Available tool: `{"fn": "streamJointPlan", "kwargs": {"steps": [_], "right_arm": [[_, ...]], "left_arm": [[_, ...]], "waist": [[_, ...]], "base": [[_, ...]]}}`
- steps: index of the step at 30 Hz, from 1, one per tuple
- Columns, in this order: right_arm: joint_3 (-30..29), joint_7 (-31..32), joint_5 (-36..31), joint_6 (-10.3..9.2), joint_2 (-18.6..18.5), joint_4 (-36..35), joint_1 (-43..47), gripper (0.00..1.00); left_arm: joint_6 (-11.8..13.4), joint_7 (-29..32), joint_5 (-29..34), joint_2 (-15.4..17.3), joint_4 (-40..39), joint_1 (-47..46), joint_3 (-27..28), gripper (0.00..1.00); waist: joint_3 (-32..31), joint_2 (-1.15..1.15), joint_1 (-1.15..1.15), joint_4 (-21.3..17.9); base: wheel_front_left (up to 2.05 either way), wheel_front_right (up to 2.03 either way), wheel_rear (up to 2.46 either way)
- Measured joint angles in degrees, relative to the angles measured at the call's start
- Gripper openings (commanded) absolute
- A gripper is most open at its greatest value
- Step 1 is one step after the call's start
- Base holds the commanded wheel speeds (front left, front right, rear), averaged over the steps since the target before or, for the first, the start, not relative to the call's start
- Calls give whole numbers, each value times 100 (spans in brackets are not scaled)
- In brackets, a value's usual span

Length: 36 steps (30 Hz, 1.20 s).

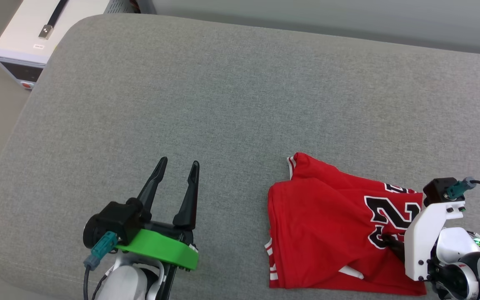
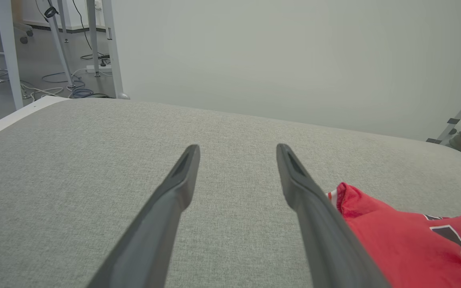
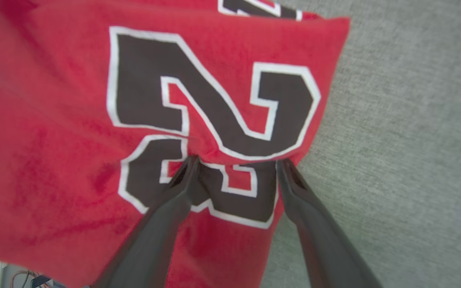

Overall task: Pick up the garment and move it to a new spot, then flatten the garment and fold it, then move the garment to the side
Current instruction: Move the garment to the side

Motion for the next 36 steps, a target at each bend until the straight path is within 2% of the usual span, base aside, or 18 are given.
{"fn": "streamJointPlan", "kwargs": {"steps": [1,2,3,8,14,17,27,33,36], "right_arm": [[45,1,10,-2,-3,25,-5,47],[82,-2,29,-4,-19,46,-23,17],[100,-27,31,-4,-24,63,-32,0],[343,-319,79,-3,-160,156,-93,0],[815,-773,66,3,-617,59,-195,0],[1099,-984,13,5,-959,-81,-244,0],[1684,-1508,-223,7,-2504,-527,-616,0],[1761,-1986,-356,7,-3377,-391,-1023,0],[1760,-2205,-411,7,-3626,-168,-1221,0]], "left_arm": [[0,0,0,-2,0,-18,1,100],[0,0,0,-4,2,-25,5,100],[0,0,0,-4,8,-25,12,100],[0,1,1,-8,32,-25,60,100],[0,0,18,-4,22,-19,57,100],[0,0,18,5,22,-10,43,100],[0,0,154,174,-66,-24,-383,100],[0,0,203,279,-179,-325,-812,100],[-1,0,252,352,-270,-498,-939,100]], "waist": [[15,0,0,14],[23,0,0,25],[25,0,0,26],[-34,0,0,-8],[-148,0,0,-157],[-210,0,0,-288],[-260,0,0,-994],[-55,0,0,-1530],[113,0,0,-1779]], "base": [[0,0,0],[0,0,0],[0,0,0],[0,0,0],[0,0,0],[0,0,0],[0,0,0],[0,0,0],[0,0,0]]}}
